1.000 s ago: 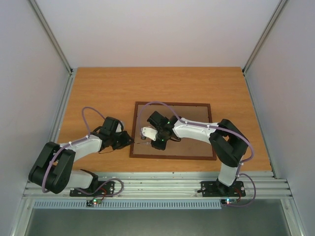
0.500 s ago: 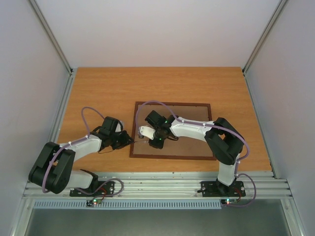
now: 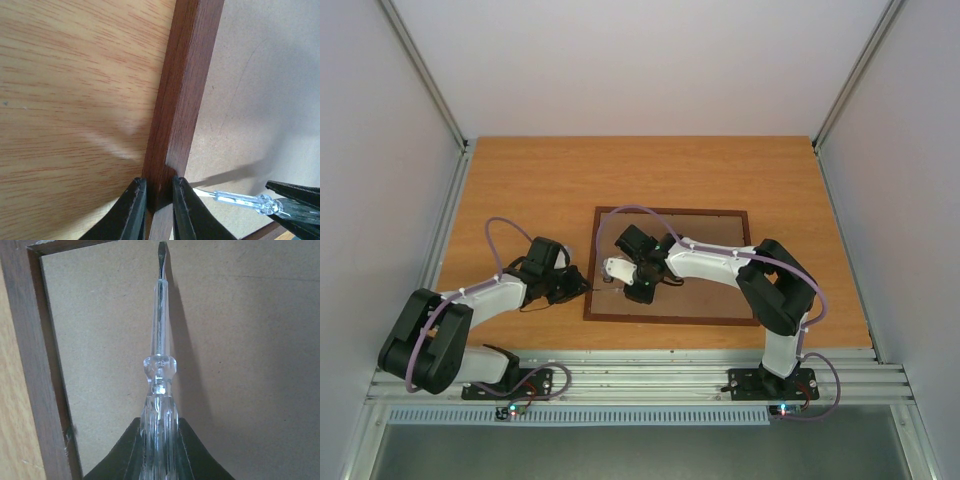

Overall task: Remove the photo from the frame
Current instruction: Release the photo frame item from the photo frame.

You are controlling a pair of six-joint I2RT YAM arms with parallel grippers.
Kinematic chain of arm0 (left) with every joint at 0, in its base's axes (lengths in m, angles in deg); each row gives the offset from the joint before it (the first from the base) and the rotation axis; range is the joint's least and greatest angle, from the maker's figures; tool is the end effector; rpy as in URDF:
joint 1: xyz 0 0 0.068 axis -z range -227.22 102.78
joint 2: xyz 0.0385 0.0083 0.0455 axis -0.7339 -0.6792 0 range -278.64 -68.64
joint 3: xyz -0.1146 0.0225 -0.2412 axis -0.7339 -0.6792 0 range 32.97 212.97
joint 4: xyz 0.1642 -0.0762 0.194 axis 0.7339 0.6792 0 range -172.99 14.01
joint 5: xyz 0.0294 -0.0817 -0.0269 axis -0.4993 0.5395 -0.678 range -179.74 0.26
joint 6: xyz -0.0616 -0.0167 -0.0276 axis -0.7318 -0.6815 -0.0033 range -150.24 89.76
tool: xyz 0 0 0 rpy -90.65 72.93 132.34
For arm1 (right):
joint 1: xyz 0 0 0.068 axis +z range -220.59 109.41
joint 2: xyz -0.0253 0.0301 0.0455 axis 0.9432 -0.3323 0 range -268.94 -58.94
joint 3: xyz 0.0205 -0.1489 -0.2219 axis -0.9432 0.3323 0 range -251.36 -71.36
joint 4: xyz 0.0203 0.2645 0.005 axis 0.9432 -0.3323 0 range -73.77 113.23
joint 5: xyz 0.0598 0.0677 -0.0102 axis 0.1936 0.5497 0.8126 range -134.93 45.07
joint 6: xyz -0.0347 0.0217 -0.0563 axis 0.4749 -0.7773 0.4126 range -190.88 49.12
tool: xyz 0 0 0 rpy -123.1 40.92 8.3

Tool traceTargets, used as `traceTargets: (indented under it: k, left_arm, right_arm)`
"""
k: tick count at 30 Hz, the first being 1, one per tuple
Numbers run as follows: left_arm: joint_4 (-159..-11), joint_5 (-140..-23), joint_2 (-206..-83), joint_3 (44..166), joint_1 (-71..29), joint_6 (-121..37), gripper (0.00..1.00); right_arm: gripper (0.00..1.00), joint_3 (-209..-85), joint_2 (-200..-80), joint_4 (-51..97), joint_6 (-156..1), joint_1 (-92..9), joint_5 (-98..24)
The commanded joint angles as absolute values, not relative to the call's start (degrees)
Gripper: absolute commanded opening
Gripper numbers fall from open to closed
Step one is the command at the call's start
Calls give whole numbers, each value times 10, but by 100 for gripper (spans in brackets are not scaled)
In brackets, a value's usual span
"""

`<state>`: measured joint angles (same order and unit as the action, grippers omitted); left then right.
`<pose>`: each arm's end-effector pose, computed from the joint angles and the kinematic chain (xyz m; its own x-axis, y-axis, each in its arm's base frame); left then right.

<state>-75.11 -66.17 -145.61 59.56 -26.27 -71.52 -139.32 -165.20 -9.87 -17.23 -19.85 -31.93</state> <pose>0.2095 -0.1045 0.1052 -0.9426 -0.2866 -0.1711 -0.1300 0.7873 -0.6027 0.2221 0.2916 0.1325 0.2888 -0.8868 -0.3607 -0.9571 -0.2586 -0.1306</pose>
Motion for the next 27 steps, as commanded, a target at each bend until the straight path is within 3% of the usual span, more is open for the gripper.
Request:
traceTargets:
  k: [1, 27]
  left_arm:
    - [-767, -658, -1450, 591, -262, -707, 16]
    - [-773, -647, -1444, 587, -262, -710, 15]
  right_arm:
    - [1, -1398, -1637, -135, -169, -196, -298]
    - [1, -1432, -1677, -120, -197, -195, -297]
